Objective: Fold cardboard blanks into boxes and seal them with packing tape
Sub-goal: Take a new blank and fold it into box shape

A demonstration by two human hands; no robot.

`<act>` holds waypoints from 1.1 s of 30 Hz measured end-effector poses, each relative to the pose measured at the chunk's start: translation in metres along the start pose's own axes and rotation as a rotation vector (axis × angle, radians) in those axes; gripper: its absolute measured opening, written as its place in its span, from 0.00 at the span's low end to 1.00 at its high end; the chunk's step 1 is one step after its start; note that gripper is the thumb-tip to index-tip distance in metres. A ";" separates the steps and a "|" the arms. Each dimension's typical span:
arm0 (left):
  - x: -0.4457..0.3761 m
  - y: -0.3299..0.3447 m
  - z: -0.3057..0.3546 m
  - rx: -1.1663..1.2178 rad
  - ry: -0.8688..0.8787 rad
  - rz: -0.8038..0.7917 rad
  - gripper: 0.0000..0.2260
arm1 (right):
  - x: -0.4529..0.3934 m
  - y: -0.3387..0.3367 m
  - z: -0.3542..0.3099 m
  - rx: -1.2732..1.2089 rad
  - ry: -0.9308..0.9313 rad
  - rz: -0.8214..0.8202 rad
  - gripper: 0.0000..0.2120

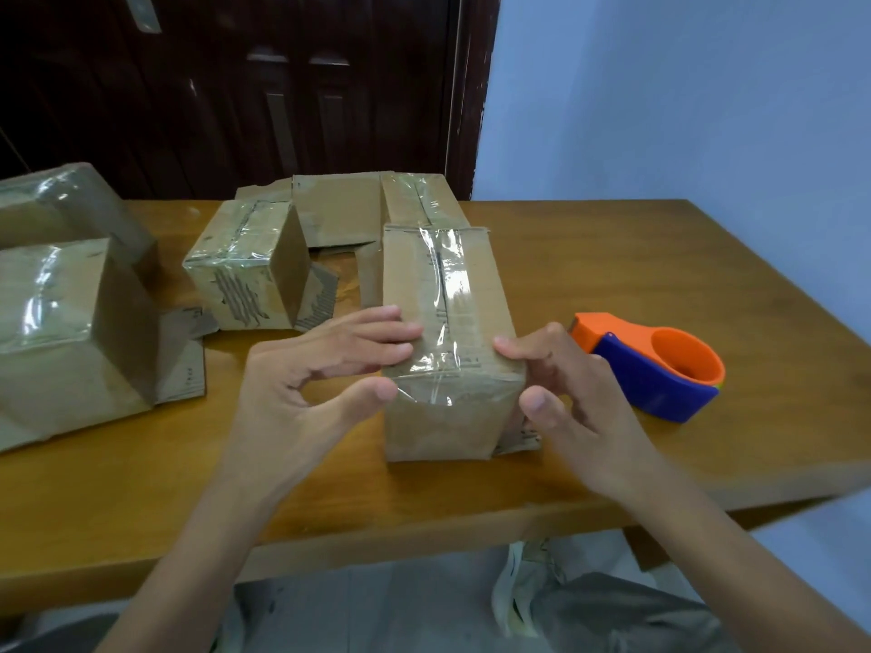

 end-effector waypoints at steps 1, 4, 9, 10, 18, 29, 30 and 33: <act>0.001 0.002 0.001 0.013 -0.013 0.033 0.21 | -0.002 0.002 -0.002 0.006 0.008 0.022 0.22; 0.003 0.010 0.003 0.047 -0.044 0.094 0.14 | -0.004 0.009 -0.005 0.015 0.025 0.078 0.19; 0.006 0.014 0.002 0.034 -0.068 0.111 0.14 | -0.005 0.010 -0.005 0.026 0.023 0.082 0.14; 0.006 0.013 0.001 0.018 -0.065 0.096 0.14 | -0.005 0.007 -0.003 0.031 0.020 0.067 0.15; 0.009 0.018 -0.006 -0.155 0.020 0.127 0.13 | -0.005 0.007 0.007 0.294 -0.128 0.096 0.18; 0.005 0.030 0.013 -0.261 -0.077 0.262 0.14 | -0.010 0.027 -0.020 0.406 -0.039 0.301 0.20; 0.005 0.028 0.012 -0.248 -0.066 0.248 0.14 | -0.011 0.025 -0.019 0.368 -0.028 0.280 0.19; 0.003 0.022 0.009 -0.247 -0.037 0.199 0.13 | -0.008 0.017 -0.016 0.284 0.007 0.192 0.16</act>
Point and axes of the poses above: each hand's wrist, its own x-axis away from the middle knuckle, its own y-axis out of the palm, z = x × y, the point moved 1 cm from there along -x, towards the middle knuckle, and after that the axes turned 12 degrees about -z, right-handed, at the moved point
